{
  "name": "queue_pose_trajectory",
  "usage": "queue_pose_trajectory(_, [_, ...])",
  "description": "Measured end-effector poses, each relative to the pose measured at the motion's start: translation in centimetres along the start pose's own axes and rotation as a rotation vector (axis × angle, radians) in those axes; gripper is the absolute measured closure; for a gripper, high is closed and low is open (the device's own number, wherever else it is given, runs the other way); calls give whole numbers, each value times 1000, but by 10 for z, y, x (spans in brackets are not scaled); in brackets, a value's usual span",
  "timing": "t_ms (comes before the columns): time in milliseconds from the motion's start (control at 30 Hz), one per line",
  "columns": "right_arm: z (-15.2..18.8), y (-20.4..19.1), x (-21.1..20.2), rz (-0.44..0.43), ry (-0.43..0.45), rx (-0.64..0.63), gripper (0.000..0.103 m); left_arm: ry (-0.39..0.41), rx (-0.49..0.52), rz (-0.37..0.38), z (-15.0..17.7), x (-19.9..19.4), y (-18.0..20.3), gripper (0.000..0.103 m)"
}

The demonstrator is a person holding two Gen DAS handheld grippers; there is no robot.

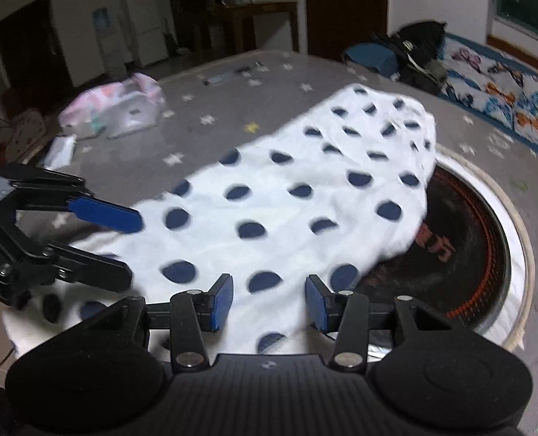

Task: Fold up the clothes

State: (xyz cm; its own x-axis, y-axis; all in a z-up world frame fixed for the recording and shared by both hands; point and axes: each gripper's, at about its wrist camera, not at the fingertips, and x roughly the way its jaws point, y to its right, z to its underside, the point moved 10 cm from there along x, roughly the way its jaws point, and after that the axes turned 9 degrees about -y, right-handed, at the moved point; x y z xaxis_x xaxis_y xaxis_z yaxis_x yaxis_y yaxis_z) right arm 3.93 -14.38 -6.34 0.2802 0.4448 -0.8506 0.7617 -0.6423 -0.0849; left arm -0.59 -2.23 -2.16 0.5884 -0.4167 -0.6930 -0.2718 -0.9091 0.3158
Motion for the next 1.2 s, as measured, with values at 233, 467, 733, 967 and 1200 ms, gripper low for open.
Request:
queue_pose_trajectory(233, [-13,17,-13,22,45,21,58,-14,-9,-8,1,4,-6,40])
queue_pose_trajectory(467, [-21,69,-8,35,98,195,60,-23,-9,-17,1,5,-9,38])
queue_pose_trajectory(733, [-14,100,5,-52,101,311,63,-16,31,-22,-25,15,0,38])
queue_pose_trajectory(967, [-28,96,12,-95,126,288,87,-43,80,-27,-45,38,10,38])
queue_pose_trajectory(1200, [-48,82,7,-71,129,202,94,-69,163,12,-62,70,37,38])
